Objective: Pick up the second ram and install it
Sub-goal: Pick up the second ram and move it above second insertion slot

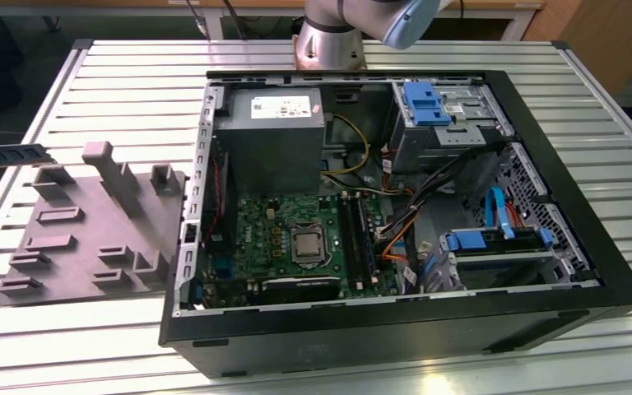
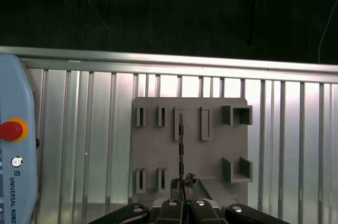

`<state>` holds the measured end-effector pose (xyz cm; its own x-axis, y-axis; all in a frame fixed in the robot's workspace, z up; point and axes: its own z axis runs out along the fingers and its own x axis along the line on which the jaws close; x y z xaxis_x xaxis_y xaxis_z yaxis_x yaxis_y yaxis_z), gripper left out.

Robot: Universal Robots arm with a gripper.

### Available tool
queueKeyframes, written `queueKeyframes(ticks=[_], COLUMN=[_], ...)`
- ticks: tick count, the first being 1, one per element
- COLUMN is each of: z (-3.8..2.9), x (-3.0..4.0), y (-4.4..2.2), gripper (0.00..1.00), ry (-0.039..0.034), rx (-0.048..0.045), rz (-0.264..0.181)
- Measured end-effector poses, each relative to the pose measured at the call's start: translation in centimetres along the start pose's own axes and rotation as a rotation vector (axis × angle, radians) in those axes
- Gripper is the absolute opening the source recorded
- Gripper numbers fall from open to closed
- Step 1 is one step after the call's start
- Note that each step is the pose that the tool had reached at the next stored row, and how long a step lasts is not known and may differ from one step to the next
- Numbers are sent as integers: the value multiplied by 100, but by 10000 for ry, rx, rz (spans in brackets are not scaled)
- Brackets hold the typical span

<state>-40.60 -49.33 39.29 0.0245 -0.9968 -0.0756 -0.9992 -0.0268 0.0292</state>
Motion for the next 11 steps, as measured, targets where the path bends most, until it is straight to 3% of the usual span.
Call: queueKeyframes(ticks=[11], z=[-2], x=[1], y=[-57], gripper=[11], ry=[0], rx=[1], rz=[-1])
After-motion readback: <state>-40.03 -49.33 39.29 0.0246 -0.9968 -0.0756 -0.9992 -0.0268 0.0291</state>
